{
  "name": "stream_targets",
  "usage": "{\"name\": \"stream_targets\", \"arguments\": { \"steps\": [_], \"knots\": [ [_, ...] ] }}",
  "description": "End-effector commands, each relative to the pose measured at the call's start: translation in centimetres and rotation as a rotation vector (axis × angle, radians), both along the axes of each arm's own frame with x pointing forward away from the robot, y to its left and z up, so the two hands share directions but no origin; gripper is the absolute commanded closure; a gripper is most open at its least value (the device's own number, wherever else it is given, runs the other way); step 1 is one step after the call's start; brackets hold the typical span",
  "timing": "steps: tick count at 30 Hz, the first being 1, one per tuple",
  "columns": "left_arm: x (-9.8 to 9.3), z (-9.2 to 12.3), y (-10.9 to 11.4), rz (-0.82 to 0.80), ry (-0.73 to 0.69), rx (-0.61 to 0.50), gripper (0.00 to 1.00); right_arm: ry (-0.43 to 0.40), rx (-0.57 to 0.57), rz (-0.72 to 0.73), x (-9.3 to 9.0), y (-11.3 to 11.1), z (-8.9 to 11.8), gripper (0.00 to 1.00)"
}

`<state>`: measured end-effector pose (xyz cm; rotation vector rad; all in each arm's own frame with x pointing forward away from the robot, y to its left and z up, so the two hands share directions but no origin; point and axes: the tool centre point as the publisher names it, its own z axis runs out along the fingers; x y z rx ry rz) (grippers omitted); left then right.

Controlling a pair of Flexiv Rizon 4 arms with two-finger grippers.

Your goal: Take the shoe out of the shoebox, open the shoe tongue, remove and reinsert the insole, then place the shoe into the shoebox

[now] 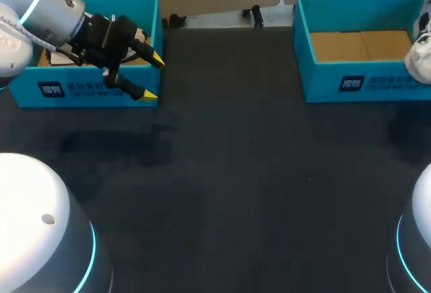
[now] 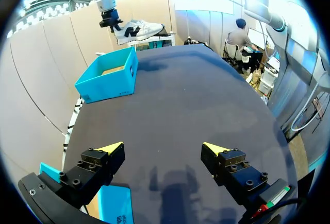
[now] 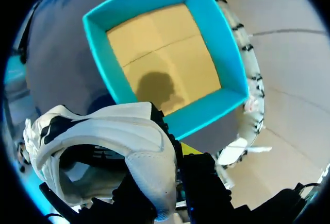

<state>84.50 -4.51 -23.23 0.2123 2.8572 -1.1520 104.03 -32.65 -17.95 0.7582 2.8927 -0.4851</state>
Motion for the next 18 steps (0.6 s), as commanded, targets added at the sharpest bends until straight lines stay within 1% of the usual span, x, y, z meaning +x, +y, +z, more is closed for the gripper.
{"name": "stream_targets", "arguments": {
  "steps": [1,3,5,7,8,9,11,18],
  "knots": [
    [-0.09,0.02,0.03,0.0,-0.001,0.002,0.0,-0.011,0.007,-0.193,0.59,-0.14,0.0,1.0],
    [-0.09,0.02,0.03,0.0,-0.001,0.002,0.0,-0.03,0.004,-0.288,0.49,-0.26,0.16,1.0],
    [-0.09,0.02,0.03,0.0,-0.001,0.002,0.0,-0.08,0.024,-0.382,0.47,-0.24,0.39,1.0],
    [-0.09,0.02,0.03,0.0,-0.001,0.002,0.0,-0.117,0.034,-0.437,0.45,-0.29,0.37,1.0],
    [-0.09,0.02,0.03,0.0,-0.001,0.002,0.0,-0.142,0.034,-0.506,0.37,-0.49,0.25,1.0],
    [-0.09,0.02,0.03,0.0,-0.001,0.002,0.0,-0.16,0.045,-0.528,0.35,-0.57,0.17,1.0],
    [-0.09,0.02,0.03,0.0,-0.001,0.002,0.0,-0.217,0.078,-0.635,0.24,-0.73,0.05,1.0],
    [-0.09,0.02,0.03,0.0,-0.001,0.002,0.0,-0.355,0.103,-0.862,-0.11,-0.46,0.16,1.0]
  ]
}}
